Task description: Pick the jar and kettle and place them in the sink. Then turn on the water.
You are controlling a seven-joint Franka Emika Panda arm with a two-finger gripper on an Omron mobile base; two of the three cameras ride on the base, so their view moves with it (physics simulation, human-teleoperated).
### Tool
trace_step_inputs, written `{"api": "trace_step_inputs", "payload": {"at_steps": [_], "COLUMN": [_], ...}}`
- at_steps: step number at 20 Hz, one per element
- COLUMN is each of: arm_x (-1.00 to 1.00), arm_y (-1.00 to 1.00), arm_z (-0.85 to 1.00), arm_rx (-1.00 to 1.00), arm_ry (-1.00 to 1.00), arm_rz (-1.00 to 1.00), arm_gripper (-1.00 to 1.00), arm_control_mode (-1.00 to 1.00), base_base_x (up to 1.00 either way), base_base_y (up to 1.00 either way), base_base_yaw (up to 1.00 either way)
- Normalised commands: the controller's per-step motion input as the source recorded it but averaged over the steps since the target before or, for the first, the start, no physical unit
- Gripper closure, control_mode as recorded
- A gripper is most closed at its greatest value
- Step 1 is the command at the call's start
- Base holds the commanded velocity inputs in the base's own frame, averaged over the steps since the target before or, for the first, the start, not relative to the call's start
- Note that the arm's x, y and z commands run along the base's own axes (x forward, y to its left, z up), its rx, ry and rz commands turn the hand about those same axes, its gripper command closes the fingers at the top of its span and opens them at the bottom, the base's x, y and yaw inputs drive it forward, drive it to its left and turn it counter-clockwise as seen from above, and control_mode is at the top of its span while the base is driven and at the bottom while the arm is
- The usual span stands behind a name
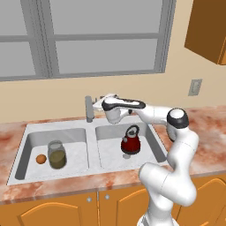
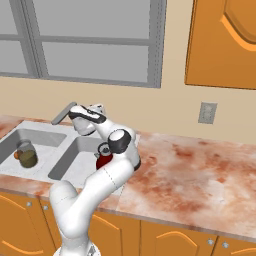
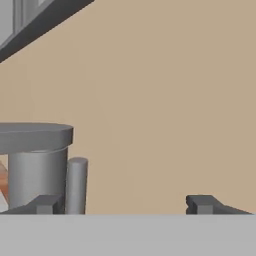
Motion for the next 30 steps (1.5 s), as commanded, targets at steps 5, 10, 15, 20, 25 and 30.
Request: {"api": "trace_step_inputs", "payload": {"at_steps": [5, 10, 15, 20, 25, 30], "arm_x": [0.06, 0.00, 0.00, 0.00, 0.00, 0.00], "arm_y": [-0.02, -0.12, -0.03, -0.17, -0.34, -0.45], "arm_z": [-0.04, -0.09, 0.00, 0.00, -0.03, -0.05], "arm_rx": [0.00, 0.00, 0.00, 0.00, 0.02, 0.03], "arm_ry": [0.00, -0.02, 0.00, 0.00, -0.02, -0.03], "arm_rz": [-0.06, -0.22, -0.21, -0.05, -0.01, -0.03], "arm_gripper": [-1.00, -1.00, -1.00, -1.00, -1.00, -1.00], "arm_control_mode": [-1.00, -1.00, -1.00, -1.00, -1.00, -1.00], "base_base_x": [0.00, 0.00, 0.00, 0.00, 0.00, 0.00], "base_base_y": [0.00, 0.00, 0.00, 0.00, 0.00, 0.00], "base_base_yaw": [0.00, 0.00, 0.00, 0.00, 0.00, 0.00]}}
